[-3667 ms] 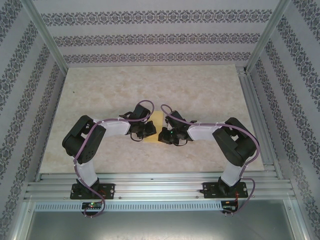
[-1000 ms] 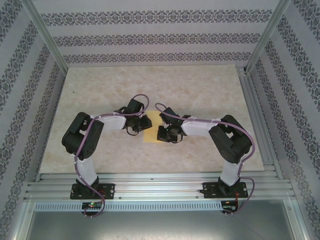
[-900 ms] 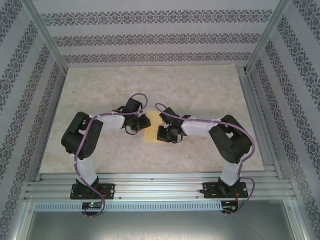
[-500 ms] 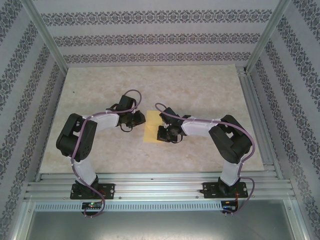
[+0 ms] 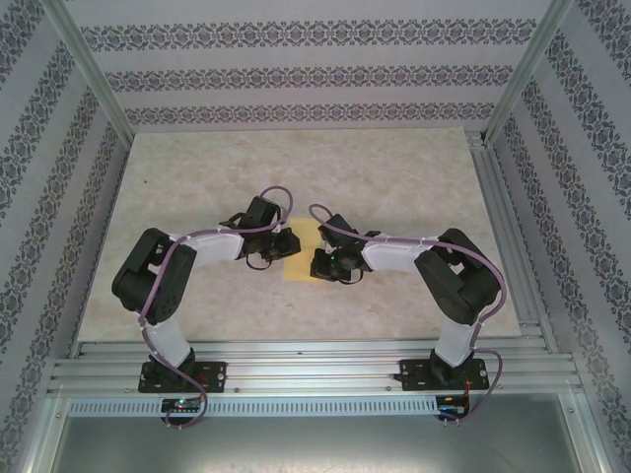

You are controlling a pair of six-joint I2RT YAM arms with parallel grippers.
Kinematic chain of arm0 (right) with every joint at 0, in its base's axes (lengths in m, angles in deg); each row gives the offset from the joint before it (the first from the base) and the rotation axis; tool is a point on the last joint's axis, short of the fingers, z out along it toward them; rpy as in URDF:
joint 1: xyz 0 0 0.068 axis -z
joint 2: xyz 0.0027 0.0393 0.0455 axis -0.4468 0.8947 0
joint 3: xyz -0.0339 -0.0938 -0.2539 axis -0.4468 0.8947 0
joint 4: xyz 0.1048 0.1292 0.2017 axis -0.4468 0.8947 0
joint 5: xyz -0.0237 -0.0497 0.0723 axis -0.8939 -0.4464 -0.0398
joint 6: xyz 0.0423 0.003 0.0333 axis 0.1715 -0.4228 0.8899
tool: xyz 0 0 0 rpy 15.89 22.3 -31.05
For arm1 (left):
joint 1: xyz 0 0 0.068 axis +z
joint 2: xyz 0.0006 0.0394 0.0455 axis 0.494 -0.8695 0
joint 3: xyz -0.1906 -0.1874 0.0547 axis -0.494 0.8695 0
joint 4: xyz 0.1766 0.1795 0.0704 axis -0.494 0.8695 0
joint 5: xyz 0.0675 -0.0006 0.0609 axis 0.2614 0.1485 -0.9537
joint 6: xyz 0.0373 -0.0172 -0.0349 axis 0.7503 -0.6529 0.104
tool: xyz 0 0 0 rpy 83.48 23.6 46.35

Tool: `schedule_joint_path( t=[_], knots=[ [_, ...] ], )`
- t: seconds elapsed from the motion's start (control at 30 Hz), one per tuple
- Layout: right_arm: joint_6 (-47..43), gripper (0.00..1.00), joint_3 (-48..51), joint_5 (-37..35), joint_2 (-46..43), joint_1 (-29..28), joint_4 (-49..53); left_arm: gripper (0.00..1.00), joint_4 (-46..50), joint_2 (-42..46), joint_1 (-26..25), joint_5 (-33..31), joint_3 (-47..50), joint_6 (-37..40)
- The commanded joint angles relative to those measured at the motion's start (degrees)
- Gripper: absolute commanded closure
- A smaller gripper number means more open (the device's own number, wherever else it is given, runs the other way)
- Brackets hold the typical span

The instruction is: Fold a paper plane with a square sheet of paper (pick it up from the middle)

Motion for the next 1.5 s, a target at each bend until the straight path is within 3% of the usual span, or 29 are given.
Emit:
schedule_joint_path(
  t=[0.0,0.37,0.9,1.47],
  knots=[
    [1.16,0.90,3.52,-0.08,1.36,0.87,-0.20,0.85,1.27,-2.36,-0.01,-3.18,-1.06,-0.36],
    [-1.90,0.88,-2.80,0.43,-4.34,1.29,0.49,0.87,4.19,-3.40,0.06,-6.66,-1.31,-0.67],
    [-3.04,0.91,-13.93,-1.31,7.20,-0.37,3.95,0.88,4.81,-3.55,0.02,-6.20,-0.98,-1.57],
    [-4.90,0.91,-9.79,0.33,7.18,-1.17,8.62,0.87,5.96,-4.43,-0.01,-8.08,-0.78,-3.11]
  ],
)
